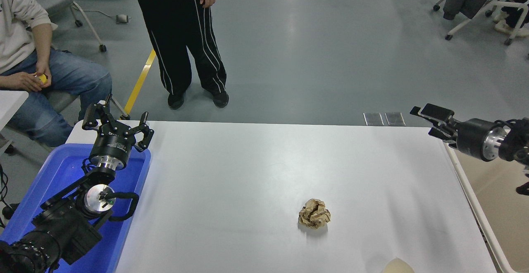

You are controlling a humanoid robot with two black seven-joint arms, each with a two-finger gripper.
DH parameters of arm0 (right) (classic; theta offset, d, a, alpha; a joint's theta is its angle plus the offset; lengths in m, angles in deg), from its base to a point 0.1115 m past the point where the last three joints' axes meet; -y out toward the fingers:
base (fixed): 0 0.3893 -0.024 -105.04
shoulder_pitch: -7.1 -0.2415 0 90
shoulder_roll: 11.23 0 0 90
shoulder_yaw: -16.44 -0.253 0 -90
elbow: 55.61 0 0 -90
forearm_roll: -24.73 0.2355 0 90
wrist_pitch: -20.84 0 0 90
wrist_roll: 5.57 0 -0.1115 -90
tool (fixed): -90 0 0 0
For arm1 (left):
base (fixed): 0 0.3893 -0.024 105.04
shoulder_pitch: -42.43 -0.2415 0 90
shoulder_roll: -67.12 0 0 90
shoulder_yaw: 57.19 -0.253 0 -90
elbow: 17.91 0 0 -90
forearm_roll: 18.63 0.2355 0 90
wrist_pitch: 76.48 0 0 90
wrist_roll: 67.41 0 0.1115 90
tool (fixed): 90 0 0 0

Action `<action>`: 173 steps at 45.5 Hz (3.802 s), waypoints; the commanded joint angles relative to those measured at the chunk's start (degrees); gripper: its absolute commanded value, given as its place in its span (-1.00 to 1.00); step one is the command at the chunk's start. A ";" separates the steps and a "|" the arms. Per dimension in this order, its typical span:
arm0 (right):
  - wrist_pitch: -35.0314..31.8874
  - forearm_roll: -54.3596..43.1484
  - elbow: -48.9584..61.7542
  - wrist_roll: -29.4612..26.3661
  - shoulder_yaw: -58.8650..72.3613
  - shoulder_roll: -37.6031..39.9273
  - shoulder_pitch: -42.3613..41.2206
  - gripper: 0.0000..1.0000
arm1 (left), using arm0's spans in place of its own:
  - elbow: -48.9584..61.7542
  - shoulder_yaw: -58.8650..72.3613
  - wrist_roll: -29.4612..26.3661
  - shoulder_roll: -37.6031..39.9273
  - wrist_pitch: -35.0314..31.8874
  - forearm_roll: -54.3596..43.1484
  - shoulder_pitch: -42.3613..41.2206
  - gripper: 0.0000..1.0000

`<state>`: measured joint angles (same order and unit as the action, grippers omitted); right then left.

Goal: Dispose of the paper cup in the dustbin

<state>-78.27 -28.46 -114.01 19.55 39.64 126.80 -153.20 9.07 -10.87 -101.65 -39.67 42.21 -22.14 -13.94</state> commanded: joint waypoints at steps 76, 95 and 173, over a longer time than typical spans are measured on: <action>4.37 -14.75 -19.56 -1.48 17.23 -0.39 6.75 0.97 | 0.00 0.00 -0.04 0.00 0.05 0.00 0.03 1.00; 7.54 -18.17 -19.47 -0.42 18.28 -1.01 6.58 -1.00 | 0.00 0.00 0.05 0.00 0.05 0.00 0.03 1.00; -20.85 -4.38 -22.72 7.66 -17.40 19.12 -11.53 -1.00 | 0.00 0.00 -0.04 0.00 0.05 0.00 0.03 1.00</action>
<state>-94.20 -34.25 -136.84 27.10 27.84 143.39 -163.91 9.07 -10.90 -101.64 -39.67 42.23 -22.14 -13.92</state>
